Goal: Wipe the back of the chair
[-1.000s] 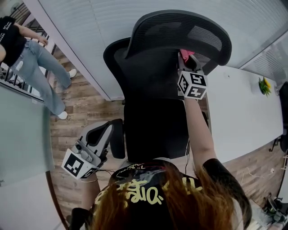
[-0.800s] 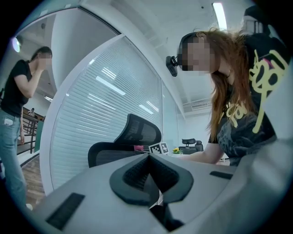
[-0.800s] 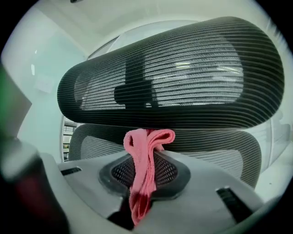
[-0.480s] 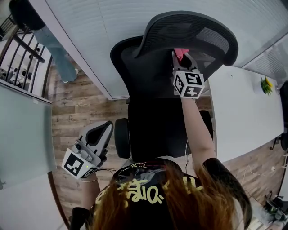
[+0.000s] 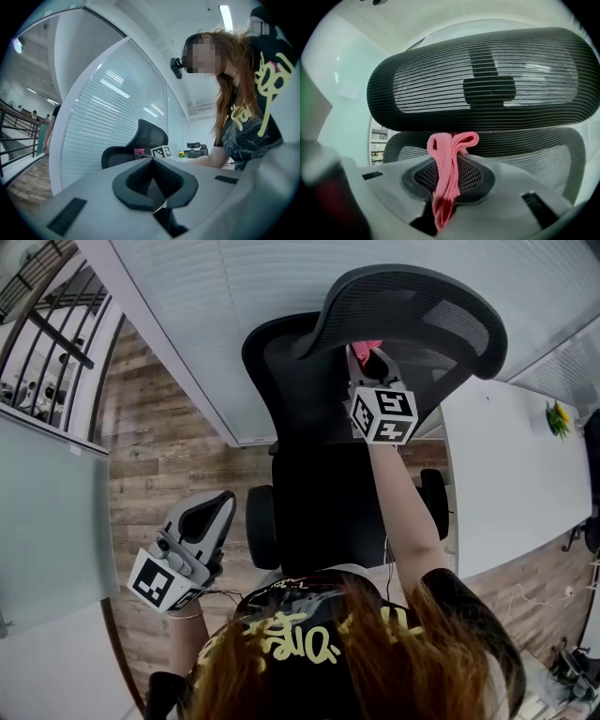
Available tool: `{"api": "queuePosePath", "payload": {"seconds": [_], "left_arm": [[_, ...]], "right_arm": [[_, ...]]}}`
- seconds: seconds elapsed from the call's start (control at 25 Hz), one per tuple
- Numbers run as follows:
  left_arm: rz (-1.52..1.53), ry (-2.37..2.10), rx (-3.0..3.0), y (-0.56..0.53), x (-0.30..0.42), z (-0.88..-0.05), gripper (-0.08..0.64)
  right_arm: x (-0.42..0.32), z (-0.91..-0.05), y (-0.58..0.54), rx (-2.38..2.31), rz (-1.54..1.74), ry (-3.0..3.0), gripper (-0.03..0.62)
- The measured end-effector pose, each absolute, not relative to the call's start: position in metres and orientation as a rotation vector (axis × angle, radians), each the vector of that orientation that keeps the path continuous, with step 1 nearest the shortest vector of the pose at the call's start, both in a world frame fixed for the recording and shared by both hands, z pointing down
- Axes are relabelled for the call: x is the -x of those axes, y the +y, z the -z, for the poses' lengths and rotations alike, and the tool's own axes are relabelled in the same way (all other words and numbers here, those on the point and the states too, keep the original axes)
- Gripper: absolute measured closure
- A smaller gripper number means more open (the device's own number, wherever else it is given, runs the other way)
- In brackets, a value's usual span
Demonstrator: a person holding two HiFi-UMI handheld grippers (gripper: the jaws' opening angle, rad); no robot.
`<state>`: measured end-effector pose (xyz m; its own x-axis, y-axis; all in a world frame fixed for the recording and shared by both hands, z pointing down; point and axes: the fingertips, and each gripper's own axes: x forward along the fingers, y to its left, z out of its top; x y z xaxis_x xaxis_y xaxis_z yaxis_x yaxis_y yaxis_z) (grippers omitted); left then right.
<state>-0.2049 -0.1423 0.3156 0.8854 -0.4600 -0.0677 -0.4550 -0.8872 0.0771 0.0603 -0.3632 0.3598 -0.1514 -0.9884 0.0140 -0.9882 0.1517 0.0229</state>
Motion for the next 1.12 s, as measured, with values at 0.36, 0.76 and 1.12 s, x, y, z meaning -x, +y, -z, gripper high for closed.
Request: {"api": "queuePosePath", "payload": {"seconds": [0.36,0.76,1.12], "left_arm": [[0.142,-0.744,-2.983,-0.144,0.223,-0.318,0.568],[0.152,-0.763,-2.974,-0.144,0.237,-0.318,0.568],[0.159,-0.769,-2.971,-0.144,0.244,-0.319,0.568]], "right_arm": [[-0.025,-0.359,-0.367,-2.011,0.006,-2.416,0.525],[0.017,-0.357,-0.37,-1.95,-0.013,-2.489,0.525],[0.06,-0.36,-0.372,-1.845,-0.006,-2.554,0.525]]}}
